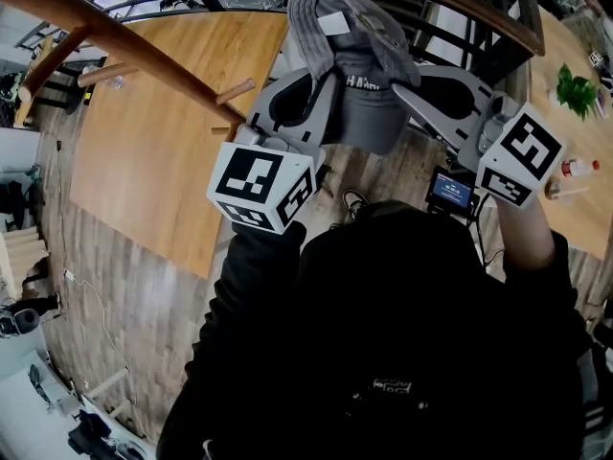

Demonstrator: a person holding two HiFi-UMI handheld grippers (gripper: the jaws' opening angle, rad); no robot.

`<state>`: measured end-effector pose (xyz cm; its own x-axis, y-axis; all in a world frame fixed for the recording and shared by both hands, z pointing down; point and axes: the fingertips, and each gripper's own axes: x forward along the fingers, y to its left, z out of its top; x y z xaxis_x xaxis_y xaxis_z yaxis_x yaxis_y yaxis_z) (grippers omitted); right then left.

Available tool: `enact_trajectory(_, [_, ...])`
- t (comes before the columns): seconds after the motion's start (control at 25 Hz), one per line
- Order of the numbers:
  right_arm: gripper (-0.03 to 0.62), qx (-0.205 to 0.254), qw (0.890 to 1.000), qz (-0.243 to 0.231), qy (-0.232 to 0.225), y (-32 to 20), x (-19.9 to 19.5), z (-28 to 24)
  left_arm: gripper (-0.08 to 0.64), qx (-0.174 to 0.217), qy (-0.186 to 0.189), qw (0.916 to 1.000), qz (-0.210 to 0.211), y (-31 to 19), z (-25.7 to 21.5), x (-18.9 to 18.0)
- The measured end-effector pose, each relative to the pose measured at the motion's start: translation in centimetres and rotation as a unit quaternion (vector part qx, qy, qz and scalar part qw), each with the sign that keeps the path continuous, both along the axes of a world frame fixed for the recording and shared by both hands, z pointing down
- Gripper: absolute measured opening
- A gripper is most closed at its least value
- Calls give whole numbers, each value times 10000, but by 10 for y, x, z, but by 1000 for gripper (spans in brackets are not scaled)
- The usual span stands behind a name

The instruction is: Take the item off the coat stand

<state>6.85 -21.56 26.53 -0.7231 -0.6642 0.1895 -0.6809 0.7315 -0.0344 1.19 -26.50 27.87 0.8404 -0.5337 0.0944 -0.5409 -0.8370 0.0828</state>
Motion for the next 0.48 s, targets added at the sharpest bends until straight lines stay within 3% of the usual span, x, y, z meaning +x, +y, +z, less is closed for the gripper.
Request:
enact_trajectory(0.2, [31,38,10000,13,47,10,3,-15,34,-33,54,10000,-25,12,-13,1])
enact_trajectory(0.48, [31,127,9999,25,107,37,-30,-54,34,35,123,9999,-42,41,-51,-34])
